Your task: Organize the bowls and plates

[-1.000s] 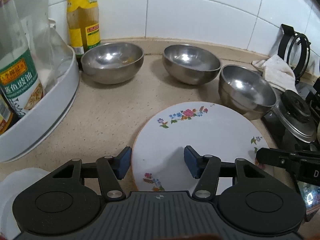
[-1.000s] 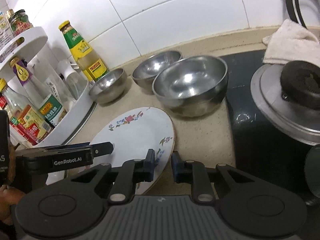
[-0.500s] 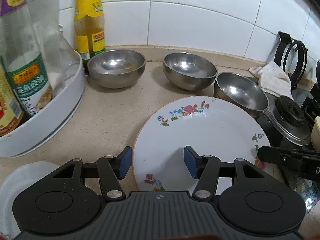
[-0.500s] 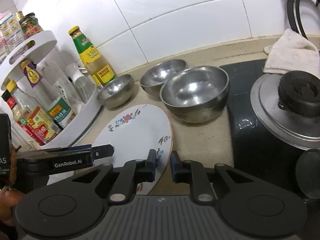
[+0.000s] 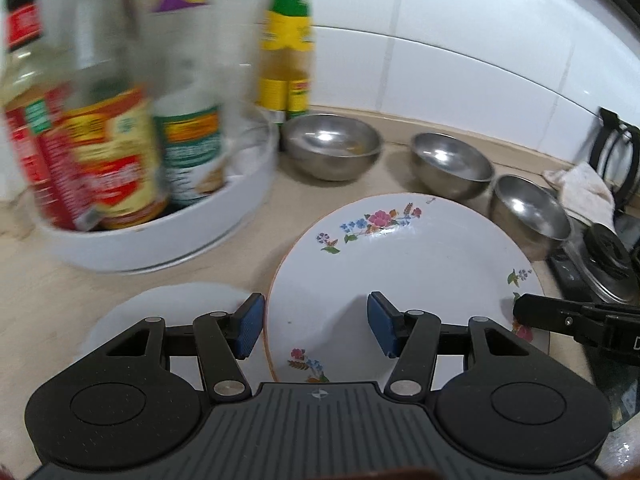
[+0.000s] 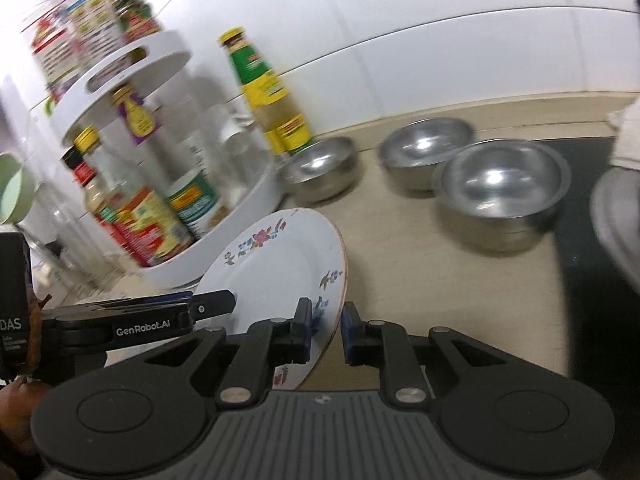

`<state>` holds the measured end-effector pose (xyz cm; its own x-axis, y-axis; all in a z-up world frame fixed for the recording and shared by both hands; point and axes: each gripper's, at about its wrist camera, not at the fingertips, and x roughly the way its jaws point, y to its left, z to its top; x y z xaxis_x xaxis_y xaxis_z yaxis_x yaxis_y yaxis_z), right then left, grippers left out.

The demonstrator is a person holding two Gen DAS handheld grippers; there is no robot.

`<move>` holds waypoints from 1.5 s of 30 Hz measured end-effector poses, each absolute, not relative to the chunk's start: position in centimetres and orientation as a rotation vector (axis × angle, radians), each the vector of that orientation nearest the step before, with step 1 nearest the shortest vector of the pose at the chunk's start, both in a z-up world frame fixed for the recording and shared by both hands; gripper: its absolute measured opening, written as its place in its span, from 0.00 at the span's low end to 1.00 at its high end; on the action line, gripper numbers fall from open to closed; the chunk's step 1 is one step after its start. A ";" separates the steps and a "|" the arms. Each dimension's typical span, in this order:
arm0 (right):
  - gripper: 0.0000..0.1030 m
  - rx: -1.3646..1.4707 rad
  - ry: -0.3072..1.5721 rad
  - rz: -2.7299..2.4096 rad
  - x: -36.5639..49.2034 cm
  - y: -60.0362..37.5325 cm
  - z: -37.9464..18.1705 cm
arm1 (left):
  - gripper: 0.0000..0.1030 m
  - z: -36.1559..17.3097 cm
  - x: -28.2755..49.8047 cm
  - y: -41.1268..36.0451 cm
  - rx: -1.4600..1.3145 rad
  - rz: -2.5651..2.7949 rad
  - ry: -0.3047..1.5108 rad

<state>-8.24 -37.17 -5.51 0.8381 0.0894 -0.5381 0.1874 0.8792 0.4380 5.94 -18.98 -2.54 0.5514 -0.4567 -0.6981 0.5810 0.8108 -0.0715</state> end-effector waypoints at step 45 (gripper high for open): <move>0.18 0.431 0.677 0.146 -1.7 -26.3 -7.3 | 0.58 -3.8 7.8 -6.0 0.090 -0.394 0.819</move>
<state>-1.65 -26.27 -7.27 0.7733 0.2681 -0.5745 0.0076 0.9022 0.4312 7.81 -6.00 -3.81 0.6147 -0.3070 -0.7266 0.3754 0.9240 -0.0728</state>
